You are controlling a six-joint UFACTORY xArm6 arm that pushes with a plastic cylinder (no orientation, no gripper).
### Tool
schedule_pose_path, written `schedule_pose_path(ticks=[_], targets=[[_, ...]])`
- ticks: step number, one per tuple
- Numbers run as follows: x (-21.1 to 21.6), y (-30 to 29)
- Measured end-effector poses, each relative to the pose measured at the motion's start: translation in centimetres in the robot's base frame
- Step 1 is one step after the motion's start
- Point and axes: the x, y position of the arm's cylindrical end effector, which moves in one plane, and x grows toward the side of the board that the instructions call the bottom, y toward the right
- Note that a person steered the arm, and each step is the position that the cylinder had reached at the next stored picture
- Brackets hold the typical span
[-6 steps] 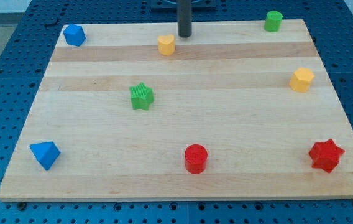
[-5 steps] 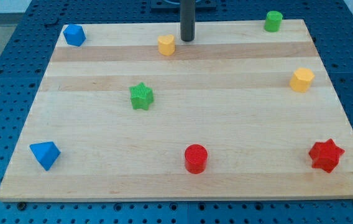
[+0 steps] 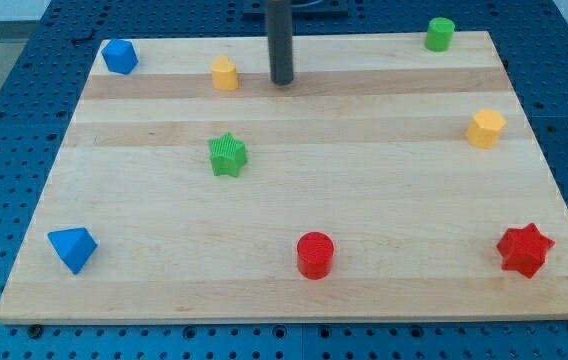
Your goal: Move the yellow heart towards the center left of the board
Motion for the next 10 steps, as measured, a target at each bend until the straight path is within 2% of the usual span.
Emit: schedule_pose_path(ticks=[1,2,4,5,6,7,8,9,10], targets=[[-1.4,-0.9],[-0.8,-4.7],[4.5,-14.0],[4.3,-13.2],[1.3,-10.0],[-1.1,-10.5],[-0.5,-15.2],[3.3,-19.2],[6.5,-20.4]])
